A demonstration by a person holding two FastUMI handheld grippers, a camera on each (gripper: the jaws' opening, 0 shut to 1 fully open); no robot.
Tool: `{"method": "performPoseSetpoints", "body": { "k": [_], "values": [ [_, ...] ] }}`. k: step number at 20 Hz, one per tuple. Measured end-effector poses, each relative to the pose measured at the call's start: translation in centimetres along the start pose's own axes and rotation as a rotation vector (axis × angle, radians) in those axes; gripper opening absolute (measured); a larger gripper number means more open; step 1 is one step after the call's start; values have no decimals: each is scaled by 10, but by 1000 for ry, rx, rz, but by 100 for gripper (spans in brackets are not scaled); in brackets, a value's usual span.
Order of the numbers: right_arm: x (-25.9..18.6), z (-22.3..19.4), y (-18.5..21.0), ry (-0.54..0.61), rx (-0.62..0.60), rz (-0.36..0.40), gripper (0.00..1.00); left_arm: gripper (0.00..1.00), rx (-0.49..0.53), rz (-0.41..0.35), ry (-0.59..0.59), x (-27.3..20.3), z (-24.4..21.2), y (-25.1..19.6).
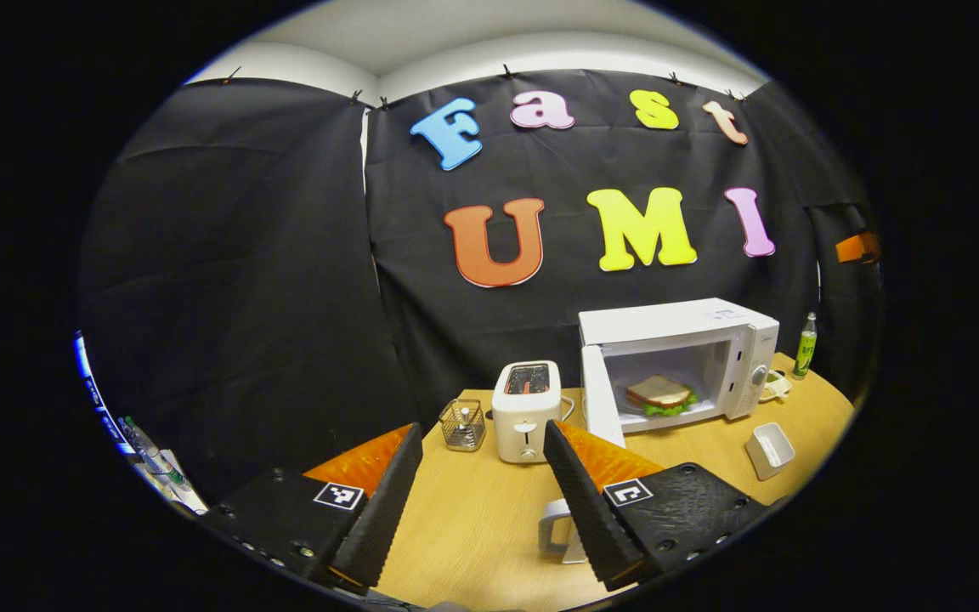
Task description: Open the microwave oven with the left hand, put the food in, and close the microwave oven.
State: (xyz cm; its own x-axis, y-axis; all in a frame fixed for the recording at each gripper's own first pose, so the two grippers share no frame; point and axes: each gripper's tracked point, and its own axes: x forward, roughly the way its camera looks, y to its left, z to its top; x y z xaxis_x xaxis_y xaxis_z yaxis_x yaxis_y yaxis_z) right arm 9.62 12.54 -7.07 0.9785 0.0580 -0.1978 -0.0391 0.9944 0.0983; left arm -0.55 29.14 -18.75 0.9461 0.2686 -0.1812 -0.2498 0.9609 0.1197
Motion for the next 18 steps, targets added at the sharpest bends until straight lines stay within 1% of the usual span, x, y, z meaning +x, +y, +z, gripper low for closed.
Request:
{"method": "performPoseSetpoints", "body": {
  "k": [1,3,4,5,6,7,8,9,10,11,12,13,14,15,17,18],
  "values": [
    [-2,0,-2,2,-3,-7,92,86,-9,1,12,2,-6,2],
    [-7,1,-5,5,-12,-17,92,79,-31,-29,36,7,-23,-1],
    [-10,3,-4,4,-16,-13,100,69,-34,-55,62,11,-35,-6],
    [-11,2,-4,5,-23,-14,100,72,-35,-61,77,15,-46,-6],
    [-14,3,-5,5,-29,-18,92,30,-35,-54,83,21,-54,0],
    [-15,3,-5,8,-30,-18,92,18,-39,-59,99,23,-64,1],
    [-16,2,-5,15,-30,-19,92,10,-42,-52,112,26,-73,3],
    [-17,1,-5,21,-29,-19,92,0,-42,-39,117,26,-81,5],
    [-18,-1,-6,31,-29,-20,92,4,-47,-41,117,29,-86,8],
    [-19,-5,-7,42,-26,-20,92,0,-44,-50,127,29,-91,7],
    [-21,-6,-9,52,-21,-21,100,1,-35,-76,139,35,-101,1],
    [-22,-7,-11,55,-15,-25,92,1,-14,-81,144,32,-105,0],
    [-23,-8,-14,57,-12,-30,100,0,-5,-93,146,39,-108,-1],
    [-25,-10,-16,64,-10,-38,92,0,-6,-111,146,42,-108,-5],
    [-27,-11,-19,73,0,-35,92,0,-20,-133,151,46,-111,-12],
    [-27,-11,-21,78,1,-35,100,0,-20,-135,165,48,-116,-15]
  ]
}}
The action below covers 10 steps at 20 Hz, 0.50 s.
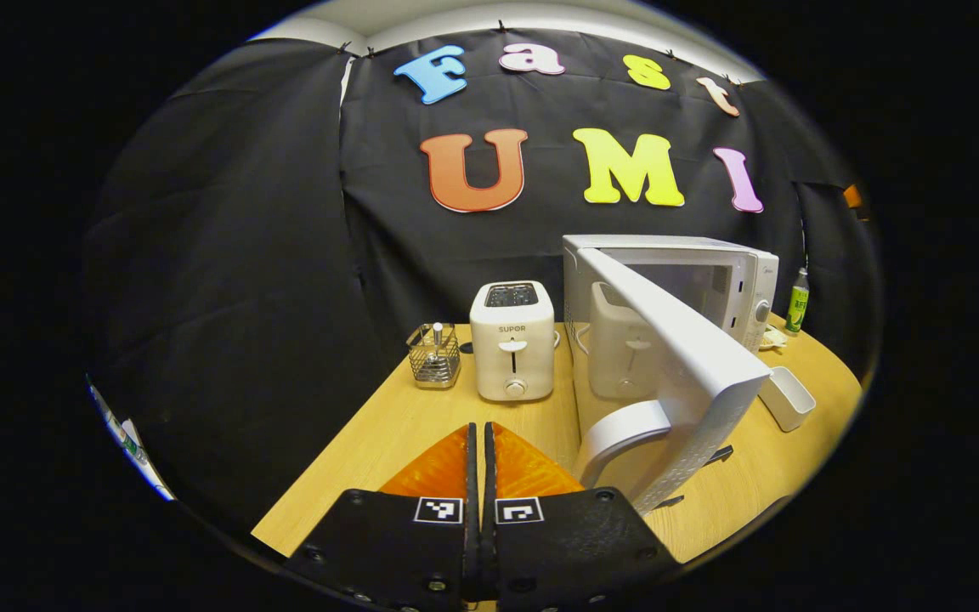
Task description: Open the microwave oven with the left hand, put the food in, and close the microwave oven.
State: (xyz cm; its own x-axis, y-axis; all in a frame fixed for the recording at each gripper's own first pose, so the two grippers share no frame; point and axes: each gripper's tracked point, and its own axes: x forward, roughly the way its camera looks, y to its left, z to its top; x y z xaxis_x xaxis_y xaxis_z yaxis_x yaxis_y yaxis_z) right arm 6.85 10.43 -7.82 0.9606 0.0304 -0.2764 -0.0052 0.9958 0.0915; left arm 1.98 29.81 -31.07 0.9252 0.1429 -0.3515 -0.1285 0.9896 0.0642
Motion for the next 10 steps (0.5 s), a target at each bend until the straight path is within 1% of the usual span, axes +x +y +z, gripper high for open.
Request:
{"method": "performPoseSetpoints", "body": {
  "k": [1,2,3,4,5,6,7,9,10],
  "values": [
    [0,-1,-3,4,-3,-5,100,0,6,7,7,0,-1,-1],
    [1,-2,-4,11,-3,-6,92,0,9,3,0,0,2,-3],
    [0,-3,-4,16,-3,-4,92,0,7,-10,-4,0,4,-8],
    [0,-2,-3,15,-1,-5,100,0,9,-26,-9,0,3,-14],
    [0,-2,-2,16,1,-2,100,0,22,-24,-13,0,3,-15],
    [-2,-2,-1,21,1,2,92,0,24,-31,-10,1,2,-18],
    [-2,-3,0,22,1,6,100,0,16,-34,-10,0,2,-20],
    [-2,-1,2,19,-3,10,100,0,11,-50,-7,-5,0,-29],
    [-2,-1,2,23,-7,9,92,0,9,-57,-6,-5,1,-32]
  ]
}}
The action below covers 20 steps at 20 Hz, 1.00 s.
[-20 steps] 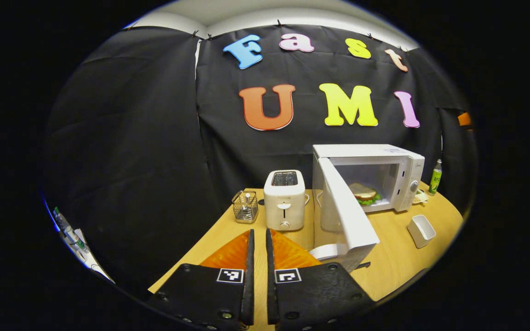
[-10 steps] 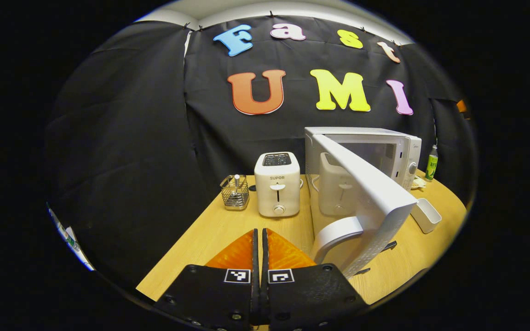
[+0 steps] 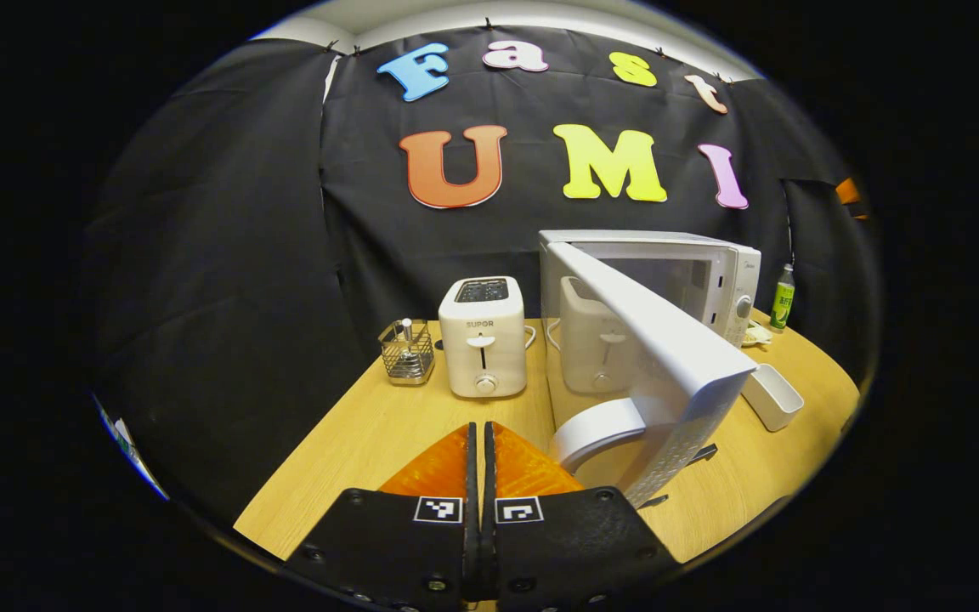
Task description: Open the microwave oven with the left hand, put the food in, and close the microwave oven.
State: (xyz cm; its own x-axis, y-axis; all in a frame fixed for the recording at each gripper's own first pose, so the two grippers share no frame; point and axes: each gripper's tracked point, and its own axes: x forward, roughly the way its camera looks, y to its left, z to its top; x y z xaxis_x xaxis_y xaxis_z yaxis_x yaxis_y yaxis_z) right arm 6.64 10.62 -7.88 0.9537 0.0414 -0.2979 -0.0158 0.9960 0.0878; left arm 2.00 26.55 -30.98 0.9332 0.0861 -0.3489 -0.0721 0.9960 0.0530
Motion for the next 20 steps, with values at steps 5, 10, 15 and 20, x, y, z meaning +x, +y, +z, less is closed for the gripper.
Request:
{"method": "performPoseSetpoints", "body": {
  "k": [5,10,15,20],
  "values": [
    [2,-2,8,9,5,17,92,0,24,-84,-12,-6,5,-43],
    [3,-12,13,32,6,23,92,0,39,-180,-21,-5,13,-93],
    [0,-18,9,46,16,22,100,0,74,-260,-38,-7,24,-138],
    [0,-19,2,40,17,11,100,0,118,-341,-38,2,30,-180]
  ]
}}
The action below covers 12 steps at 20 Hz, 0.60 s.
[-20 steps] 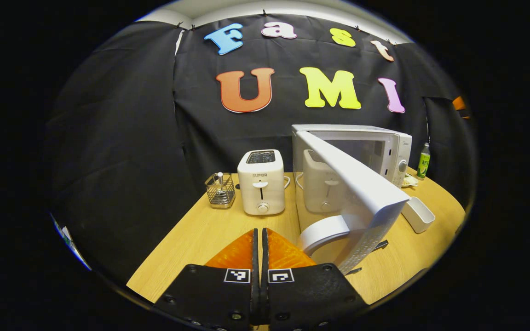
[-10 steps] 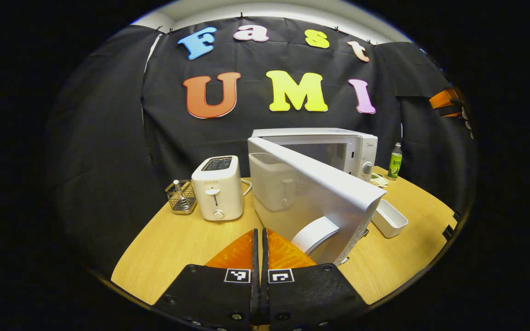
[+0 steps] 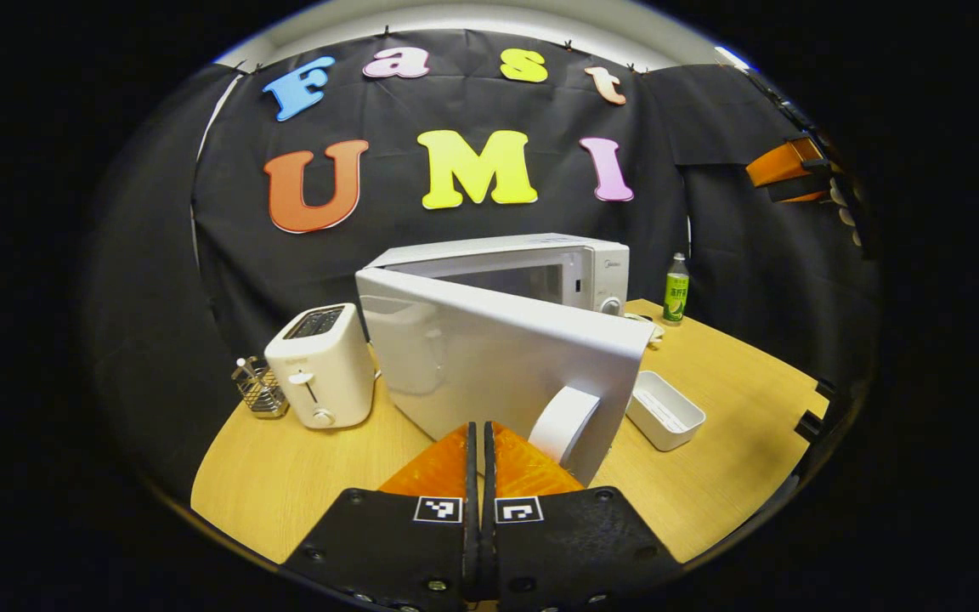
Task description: Open the microwave oven with the left hand, put the food in, and close the microwave oven.
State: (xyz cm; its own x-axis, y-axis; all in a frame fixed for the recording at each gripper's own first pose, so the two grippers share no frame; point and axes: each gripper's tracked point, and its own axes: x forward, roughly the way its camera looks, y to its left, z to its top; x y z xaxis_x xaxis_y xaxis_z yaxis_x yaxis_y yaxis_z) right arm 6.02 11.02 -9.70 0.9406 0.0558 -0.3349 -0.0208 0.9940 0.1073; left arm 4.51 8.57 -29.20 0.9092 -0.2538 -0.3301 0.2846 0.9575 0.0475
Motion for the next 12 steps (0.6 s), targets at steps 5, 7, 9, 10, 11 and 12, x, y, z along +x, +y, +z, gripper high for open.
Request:
{"method": "performPoseSetpoints", "body": {
  "k": [5,7,9,10,11,12],
  "values": [
    [0,-4,-9,-3,1,6,100,0,22,-16,-1,29,11,-20],
    [0,-3,-18,-5,-6,-5,92,0,25,-30,0,40,15,-30],
    [1,-1,-27,-7,-7,-12,100,0,43,-46,0,52,21,-40],
    [1,0,-30,-9,-3,-7,100,0,52,-52,-2,56,24,-43],
    [2,0,-33,-10,2,-6,92,0,59,-56,-3,61,26,-46],
    [3,0,-38,-5,3,-10,92,0,64,-57,-6,70,29,-50]
  ]
}}
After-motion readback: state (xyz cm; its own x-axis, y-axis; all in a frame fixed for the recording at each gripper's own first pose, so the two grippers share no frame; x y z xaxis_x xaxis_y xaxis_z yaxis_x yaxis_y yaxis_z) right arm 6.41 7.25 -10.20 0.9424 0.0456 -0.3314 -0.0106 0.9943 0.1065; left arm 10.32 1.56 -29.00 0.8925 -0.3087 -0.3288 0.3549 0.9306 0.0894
